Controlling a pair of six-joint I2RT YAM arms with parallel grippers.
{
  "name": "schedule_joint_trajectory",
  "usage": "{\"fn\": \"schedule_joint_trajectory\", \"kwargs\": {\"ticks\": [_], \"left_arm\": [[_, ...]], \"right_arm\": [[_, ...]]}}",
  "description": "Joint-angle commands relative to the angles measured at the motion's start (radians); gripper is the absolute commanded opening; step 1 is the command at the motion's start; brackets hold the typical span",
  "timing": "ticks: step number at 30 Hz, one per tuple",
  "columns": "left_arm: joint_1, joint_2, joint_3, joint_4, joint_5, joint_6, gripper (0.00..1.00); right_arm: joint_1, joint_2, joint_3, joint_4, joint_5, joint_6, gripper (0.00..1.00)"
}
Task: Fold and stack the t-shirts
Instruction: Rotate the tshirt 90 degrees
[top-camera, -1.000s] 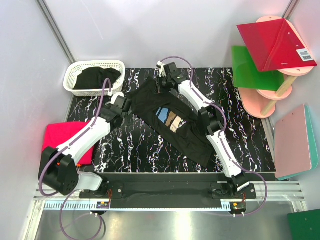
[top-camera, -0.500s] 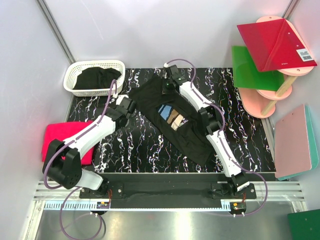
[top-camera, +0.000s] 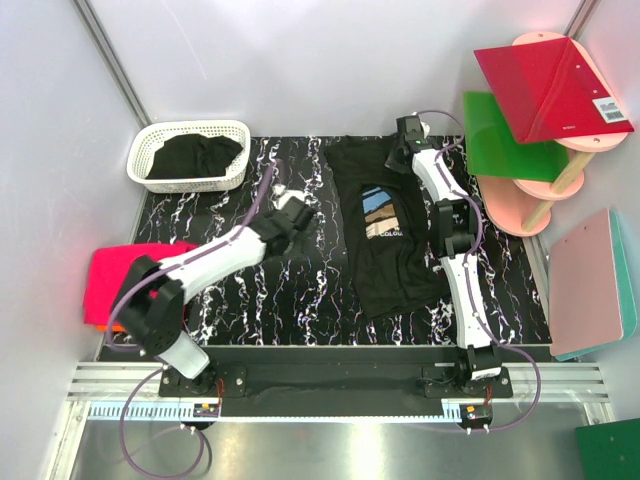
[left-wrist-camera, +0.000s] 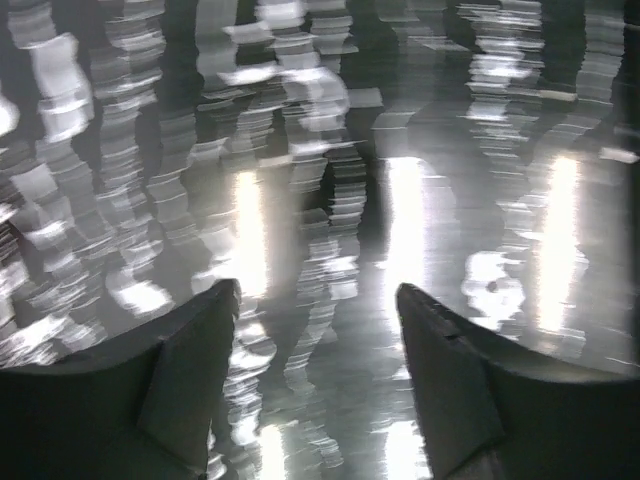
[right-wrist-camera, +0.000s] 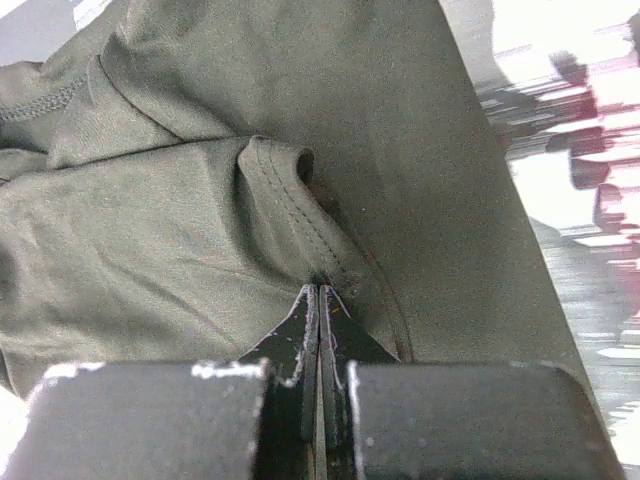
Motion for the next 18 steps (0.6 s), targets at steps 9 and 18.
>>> {"fn": "schedule_joint_trajectory", "kwargs": {"ticks": [9, 18], "left_arm": [[-0.224, 0.309, 0.28, 0.203, 0.248, -0.034, 0.0], [-0.284, 0.377, 0.328, 0.301, 0.428, -0.052, 0.0]], "right_arm": [[-0.015, -0.203, -0.125, -0.071, 0.157, -0.052, 0.0], [-0.015, -0.464, -0.39, 0.004, 0.115, -0.077, 0.0]]}}
